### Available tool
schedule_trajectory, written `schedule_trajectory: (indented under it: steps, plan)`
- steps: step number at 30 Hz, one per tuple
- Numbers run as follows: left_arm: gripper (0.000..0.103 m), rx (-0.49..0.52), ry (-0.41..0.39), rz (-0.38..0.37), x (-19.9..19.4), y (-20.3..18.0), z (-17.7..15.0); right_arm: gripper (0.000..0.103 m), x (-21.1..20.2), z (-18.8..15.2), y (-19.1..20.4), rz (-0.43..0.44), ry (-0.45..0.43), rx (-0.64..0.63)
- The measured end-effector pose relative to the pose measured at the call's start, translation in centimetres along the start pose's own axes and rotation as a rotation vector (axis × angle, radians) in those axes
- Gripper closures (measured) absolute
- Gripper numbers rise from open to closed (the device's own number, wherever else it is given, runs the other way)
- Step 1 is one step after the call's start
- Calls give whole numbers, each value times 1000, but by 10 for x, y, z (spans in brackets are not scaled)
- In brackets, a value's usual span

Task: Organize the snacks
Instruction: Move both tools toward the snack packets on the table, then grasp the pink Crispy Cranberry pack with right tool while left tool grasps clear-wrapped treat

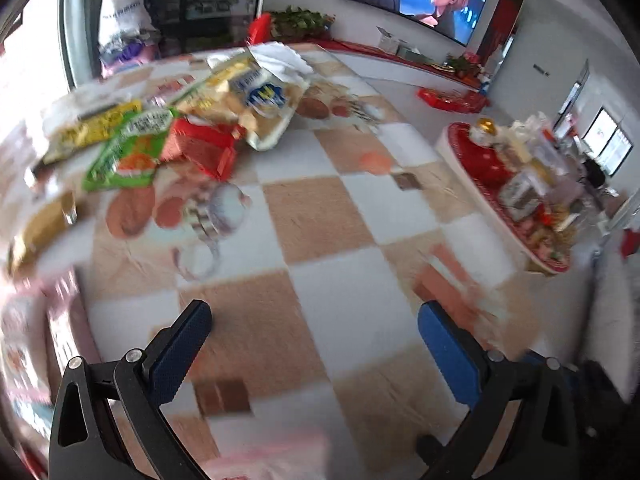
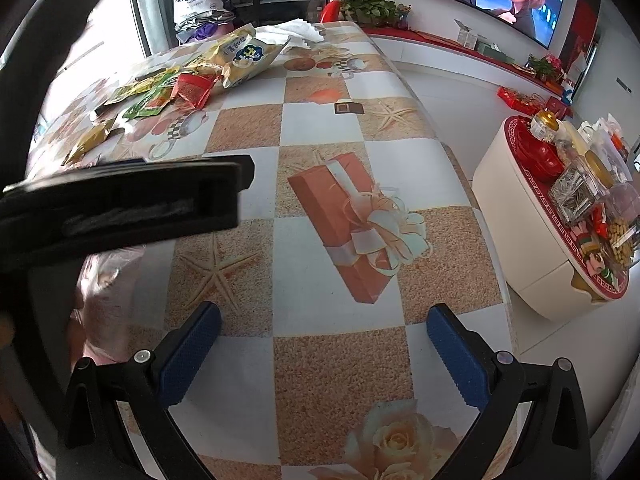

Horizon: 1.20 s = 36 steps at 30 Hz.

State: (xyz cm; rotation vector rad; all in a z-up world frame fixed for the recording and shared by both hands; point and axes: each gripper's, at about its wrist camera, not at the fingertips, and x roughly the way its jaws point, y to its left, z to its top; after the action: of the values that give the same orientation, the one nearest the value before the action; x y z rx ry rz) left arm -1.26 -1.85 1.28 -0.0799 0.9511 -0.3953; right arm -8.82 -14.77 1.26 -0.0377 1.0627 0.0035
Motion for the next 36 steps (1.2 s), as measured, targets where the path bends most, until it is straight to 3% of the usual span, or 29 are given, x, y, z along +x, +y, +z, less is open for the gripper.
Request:
schedule_trajectory:
  steps: [1, 3, 4, 7, 9, 14, 17, 19, 24, 28, 29, 33, 36]
  plan:
    - [0, -8, 3, -43, -6, -4, -4, 0, 0, 1, 0, 3, 14, -2]
    - [0, -56, 95, -77, -22, 7, -4, 0, 0, 3, -1, 8, 41, 0]
    - [0, -62, 64, -81, -36, 9, -9, 0, -2, 5, -1, 17, 60, 8]
    - [0, -42, -6, 9, -88, 25, -24, 0, -12, 5, -2, 86, 82, 51]
    - [0, -39, -8, 48, -115, 45, -34, 0, -21, 5, 1, 132, 94, 75]
    - [0, -161, 112, 158, -160, 115, -86, 0, -28, 7, 36, 206, 160, 69]
    - [0, -309, 135, 249, -168, 152, -120, 0, -27, 8, 64, 201, 155, 50]
    - [0, -347, 155, 259, -165, 161, -134, 0, -25, 11, 89, 174, 152, -23]
    - [0, -245, 200, 348, -157, 150, -139, 0, -15, 9, 115, 85, 193, -170]
    - [0, -342, 207, 317, -149, 157, -141, 0, 6, 1, 107, 99, 278, -146]
    - [0, -349, 214, 315, -146, 159, -143, 0, 6, 1, 109, 63, 256, -174]
    - [0, -265, 246, 408, -136, 152, -144, 0, 5, 0, 106, 88, 229, -195]
    - [0, -265, 245, 403, -134, 154, -142, 0, 2, -5, 103, 102, 209, -201]
